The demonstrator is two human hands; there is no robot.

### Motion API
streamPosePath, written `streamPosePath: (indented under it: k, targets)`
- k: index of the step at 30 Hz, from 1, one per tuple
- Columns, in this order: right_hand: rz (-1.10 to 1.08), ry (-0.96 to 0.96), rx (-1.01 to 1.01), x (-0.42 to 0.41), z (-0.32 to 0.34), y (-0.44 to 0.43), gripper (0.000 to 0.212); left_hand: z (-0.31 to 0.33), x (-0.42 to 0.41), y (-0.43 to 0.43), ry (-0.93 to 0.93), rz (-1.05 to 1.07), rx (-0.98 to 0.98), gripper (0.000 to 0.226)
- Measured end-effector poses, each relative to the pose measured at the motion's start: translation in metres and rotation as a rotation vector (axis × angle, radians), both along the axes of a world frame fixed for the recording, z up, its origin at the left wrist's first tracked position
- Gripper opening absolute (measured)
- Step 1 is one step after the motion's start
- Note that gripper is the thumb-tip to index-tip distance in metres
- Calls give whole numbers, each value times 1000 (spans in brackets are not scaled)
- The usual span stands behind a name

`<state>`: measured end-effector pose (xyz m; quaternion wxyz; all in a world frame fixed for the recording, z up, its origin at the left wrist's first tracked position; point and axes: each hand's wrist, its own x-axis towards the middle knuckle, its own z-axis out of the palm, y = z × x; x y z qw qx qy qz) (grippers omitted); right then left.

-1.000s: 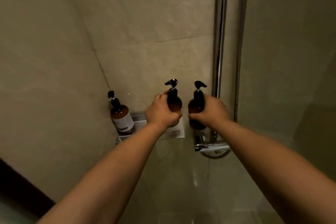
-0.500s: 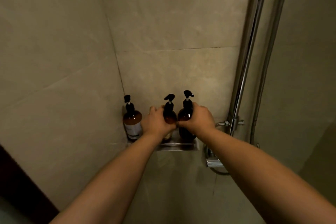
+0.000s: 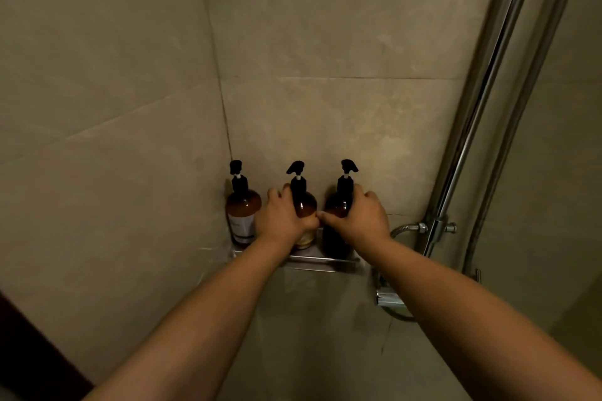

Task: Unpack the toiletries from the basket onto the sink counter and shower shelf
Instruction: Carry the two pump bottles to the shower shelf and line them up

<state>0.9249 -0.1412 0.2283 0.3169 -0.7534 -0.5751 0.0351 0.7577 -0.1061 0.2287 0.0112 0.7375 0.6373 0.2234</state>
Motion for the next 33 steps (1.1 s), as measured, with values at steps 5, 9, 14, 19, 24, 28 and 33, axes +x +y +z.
streamPosePath:
  k: [5, 9, 14, 19, 24, 28, 33]
  targets:
    - [22, -111, 33, -3, -12, -5, 89, -10, -4, 6, 121, -47, 29, 99]
    - [57, -309, -28, 3, -8, -8, 90, -18, -5, 7, 56, -91, 61, 98]
    - [196, -530, -38, 24, -1, -8, 99, -33, -4, -2, -31, -128, 141, 94]
    - [372, -587, -15, 55, -15, -19, 94, -49, -2, -17, 16, -223, 204, 71]
    - [502, -709, 95, 63, -17, -22, 86, -39, -12, -23, 208, -196, 261, 75]
    - [505, -654, 114, 50, -20, -22, 88, -29, -15, -23, 316, -169, 307, 71]
    - [494, -572, 145, 36, -25, -22, 87, -24, -17, -24, 329, -131, 306, 62]
